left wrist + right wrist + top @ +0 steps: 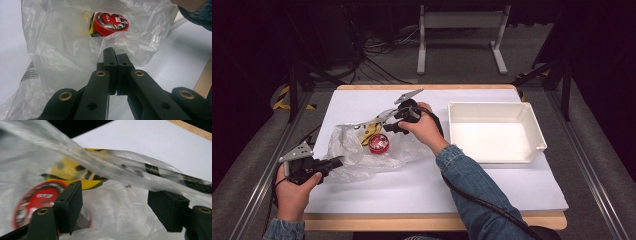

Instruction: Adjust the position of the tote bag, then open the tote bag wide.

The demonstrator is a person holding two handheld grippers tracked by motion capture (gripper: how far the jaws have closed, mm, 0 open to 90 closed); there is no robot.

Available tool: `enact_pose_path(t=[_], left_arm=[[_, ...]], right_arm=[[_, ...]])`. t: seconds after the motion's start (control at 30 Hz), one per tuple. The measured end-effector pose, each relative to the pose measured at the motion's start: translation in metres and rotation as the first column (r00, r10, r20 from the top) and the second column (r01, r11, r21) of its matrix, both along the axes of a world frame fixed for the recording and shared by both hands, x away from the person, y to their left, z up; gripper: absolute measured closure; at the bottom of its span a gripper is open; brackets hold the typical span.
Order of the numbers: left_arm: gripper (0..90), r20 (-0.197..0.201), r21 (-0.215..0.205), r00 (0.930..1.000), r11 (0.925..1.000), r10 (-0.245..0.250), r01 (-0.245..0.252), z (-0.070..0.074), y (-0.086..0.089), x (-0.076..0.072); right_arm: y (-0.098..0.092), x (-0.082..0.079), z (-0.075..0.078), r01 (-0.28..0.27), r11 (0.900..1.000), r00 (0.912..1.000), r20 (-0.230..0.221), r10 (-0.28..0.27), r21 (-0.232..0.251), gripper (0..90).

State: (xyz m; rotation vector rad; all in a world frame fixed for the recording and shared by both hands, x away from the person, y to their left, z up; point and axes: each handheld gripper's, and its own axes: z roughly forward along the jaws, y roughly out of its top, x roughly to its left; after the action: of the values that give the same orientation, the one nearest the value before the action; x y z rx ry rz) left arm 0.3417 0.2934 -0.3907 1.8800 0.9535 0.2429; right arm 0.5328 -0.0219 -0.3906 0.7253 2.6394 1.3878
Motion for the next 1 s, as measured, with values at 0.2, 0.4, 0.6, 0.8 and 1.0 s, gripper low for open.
enact_pose_path(t=[0.2, 0.4, 0.6, 0.8, 1.0], left_arm=[[89.4, 0.014, -0.018, 0.9999, 0.9998, 0.011, -0.010, 0.003, 0.005, 0.006], [87.8, -0.009, -0.031, 0.9998, 0.9994, 0.017, -0.017, 0.003, 0.012, 0.011], [84.1, -0.020, -0.040, 0.9998, 0.9992, 0.004, -0.004, 0.003, 0.013, 0.013], [79.1, -0.019, -0.060, 0.9998, 0.9981, -0.011, 0.010, 0.002, 0.015, 0.014], [40.4, -0.014, -0.107, 0.9995, 0.9938, 0.029, -0.031, 0.003, 0.016, 0.015]], right_arm=[[-0.006, -0.016, 0.016, -0.076, 0.997, 0.9968, -0.021, 0.077, 0.024, 17.0], [-0.001, -0.035, 0.017, -0.154, 0.977, 0.9834, -0.073, 0.166, 0.145, 9.4], [0.014, -0.049, 0.003, -0.144, 0.986, 0.9895, 0.025, 0.142, 0.087, 4.1], [0.023, -0.051, -0.018, -0.144, 0.987, 0.9896, 0.024, 0.142, 0.074, 3.2], [0.031, -0.052, -0.032, -0.154, 0.987, 0.9876, 0.038, 0.153, 0.035, 3.4]])
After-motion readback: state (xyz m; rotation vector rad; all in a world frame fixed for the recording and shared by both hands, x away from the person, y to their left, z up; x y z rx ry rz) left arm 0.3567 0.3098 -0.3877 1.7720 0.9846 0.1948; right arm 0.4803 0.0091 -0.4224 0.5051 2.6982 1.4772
